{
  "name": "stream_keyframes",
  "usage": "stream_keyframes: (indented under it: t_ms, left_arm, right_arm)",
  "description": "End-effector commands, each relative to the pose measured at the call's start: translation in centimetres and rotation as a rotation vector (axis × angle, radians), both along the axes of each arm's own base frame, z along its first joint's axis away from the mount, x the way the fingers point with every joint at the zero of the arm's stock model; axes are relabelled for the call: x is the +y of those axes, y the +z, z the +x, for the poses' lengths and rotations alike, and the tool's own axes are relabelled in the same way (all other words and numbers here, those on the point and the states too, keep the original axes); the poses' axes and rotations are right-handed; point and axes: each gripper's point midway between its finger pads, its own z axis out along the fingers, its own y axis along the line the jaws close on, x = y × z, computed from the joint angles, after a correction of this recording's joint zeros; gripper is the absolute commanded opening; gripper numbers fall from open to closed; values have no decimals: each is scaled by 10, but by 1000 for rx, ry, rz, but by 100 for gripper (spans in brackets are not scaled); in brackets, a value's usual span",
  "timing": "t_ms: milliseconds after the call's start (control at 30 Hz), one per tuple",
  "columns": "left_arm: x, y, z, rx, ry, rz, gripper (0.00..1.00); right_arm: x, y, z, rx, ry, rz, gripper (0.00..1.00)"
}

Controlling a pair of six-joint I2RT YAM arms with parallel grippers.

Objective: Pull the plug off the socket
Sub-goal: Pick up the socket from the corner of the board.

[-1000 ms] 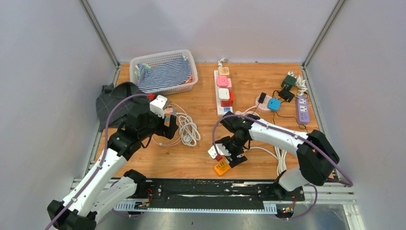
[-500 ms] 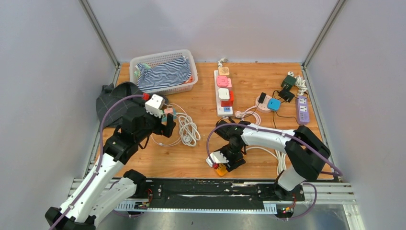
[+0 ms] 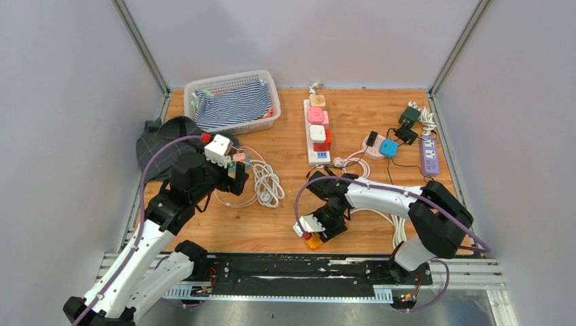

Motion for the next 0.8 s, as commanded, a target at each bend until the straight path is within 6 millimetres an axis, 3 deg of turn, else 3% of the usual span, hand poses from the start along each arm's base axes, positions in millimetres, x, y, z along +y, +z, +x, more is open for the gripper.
stream_keyframes:
  t_ms: [0,133,233,433,633,767]
  left_arm:
    - [3,0,1,-18,8,8,100]
    - [3,1,1,-22,9,7,100]
    - [3,1,1,-23,8,6,100]
    - [1,0,1,-19,-1,3,100]
    - [-1,0,1,-16,-13,-1,100]
    - [-2,1,0,-17,-14,-3,100]
  right_arm:
    - [-24,-1,-8,53,-53,-82,18]
    - [-27,17,-2,87,-138,-26,8]
    - [-41,35,7,114,-247,14,0]
    - [-82,70,32,58,-528,125,0]
    - [-159,99,82,-82,-974,250,0]
    - [-221,100,108,-164,-1272,279,0]
